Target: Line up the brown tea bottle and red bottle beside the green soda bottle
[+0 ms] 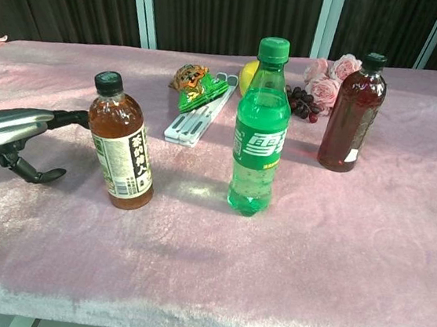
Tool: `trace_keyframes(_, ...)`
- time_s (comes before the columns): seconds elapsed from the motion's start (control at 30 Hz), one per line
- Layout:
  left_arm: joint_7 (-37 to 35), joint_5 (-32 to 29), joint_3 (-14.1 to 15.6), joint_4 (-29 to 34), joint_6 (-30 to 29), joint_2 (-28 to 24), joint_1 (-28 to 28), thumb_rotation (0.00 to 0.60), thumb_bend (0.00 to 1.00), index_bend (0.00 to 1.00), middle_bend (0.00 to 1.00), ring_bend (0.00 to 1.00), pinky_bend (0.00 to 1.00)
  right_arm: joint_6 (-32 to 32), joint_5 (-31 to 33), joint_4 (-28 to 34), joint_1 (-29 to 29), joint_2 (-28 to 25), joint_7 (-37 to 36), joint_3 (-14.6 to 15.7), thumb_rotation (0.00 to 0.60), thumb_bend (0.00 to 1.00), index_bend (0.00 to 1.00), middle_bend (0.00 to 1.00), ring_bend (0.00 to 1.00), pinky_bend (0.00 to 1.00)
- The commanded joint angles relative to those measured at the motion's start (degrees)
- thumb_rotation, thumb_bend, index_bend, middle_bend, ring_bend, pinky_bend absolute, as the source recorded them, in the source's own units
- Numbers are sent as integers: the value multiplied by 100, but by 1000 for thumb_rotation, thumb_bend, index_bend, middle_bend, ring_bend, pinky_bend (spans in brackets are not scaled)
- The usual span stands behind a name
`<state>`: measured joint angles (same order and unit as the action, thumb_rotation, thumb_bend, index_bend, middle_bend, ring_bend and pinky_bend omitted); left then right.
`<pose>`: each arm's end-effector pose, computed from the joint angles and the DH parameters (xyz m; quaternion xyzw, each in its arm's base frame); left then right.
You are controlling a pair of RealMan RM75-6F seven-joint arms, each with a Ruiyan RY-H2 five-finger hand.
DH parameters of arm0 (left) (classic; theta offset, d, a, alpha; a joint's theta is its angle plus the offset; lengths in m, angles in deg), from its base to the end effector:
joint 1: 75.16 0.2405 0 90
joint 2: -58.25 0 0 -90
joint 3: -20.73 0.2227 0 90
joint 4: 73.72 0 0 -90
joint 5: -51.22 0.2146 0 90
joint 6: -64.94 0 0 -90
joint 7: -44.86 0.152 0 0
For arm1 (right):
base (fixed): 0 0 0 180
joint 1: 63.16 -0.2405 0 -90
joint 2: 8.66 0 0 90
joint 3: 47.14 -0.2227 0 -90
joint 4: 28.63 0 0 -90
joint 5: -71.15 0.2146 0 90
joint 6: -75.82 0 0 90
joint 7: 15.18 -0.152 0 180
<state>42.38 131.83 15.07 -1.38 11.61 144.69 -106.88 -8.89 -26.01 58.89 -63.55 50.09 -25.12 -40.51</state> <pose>-0.2205 0.3100 -0.0099 -0.7308 -0.4247 -0.3452 0.4079 -0.3090 -0.1248 0.1419 0.6601 -0.4307 0.3362 0.5155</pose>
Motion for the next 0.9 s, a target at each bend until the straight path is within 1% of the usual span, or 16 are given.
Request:
trace_keyframes(0.03,9,-15,30,8,2,3,-12,600,400,0,83,0,0,1,-5,1,0,-4,-9,6,600,279,0,0,0,95)
trace_keyframes(0.17,-89,67,96,110,-52,-37,-20,600,397,0,77,0,0,10,6,-14,4,-7,-22,12,600,279,0,0,0,96)
trace_keyframes(0.23,-376,160,140,254,-64,-113,-26,600,385,0,57,0,0,4,8,-23,3,-6,-25,8,600,279,0,0,0,96)
trace_keyframes(0.3,-814,290,176,392,-85,-206,-39,600,360,0,25,0,0,10,5,-27,6,-12,-35,19,600,279,0,0,0,96)
trace_keyframes(0.4,-2000,614,235,542,-198,-326,-79,600,326,0,1,0,0,-19,-6,-42,20,-20,-72,28,600,279,0,0,0,96)
trace_keyframes(0.43,-2601,746,256,549,-255,-341,-106,600,320,0,0,0,0,-32,-13,-44,26,-21,-86,31,600,279,0,0,0,96)
trace_keyframes(0.5,-3361,919,287,448,-337,-319,-161,600,309,0,0,0,0,-46,-37,-44,28,-22,-98,38,600,279,0,0,0,96)
trace_keyframes(0.53,-3647,1007,290,298,-410,-253,-198,600,306,0,0,0,0,-45,-59,-46,24,-22,-96,47,600,279,0,0,0,96)
trace_keyframes(0.63,-4154,1061,281,46,-519,-32,-261,600,301,0,0,0,0,-13,-105,-45,2,-33,-111,73,600,279,0,0,0,96)
trace_keyframes(0.73,-4759,1054,289,42,-472,65,-354,600,300,0,0,0,12,18,-101,-51,-15,-35,-109,75,600,279,0,0,0,96)
trace_keyframes(0.83,-4993,1021,273,-41,-462,194,-420,600,301,0,11,0,38,24,-104,-58,-23,-56,-154,82,600,279,0,0,0,96)
trace_keyframes(0.9,-5108,996,275,-40,-439,246,-453,600,298,0,36,0,57,0,-104,-67,-16,-65,-192,81,600,279,0,0,0,96)
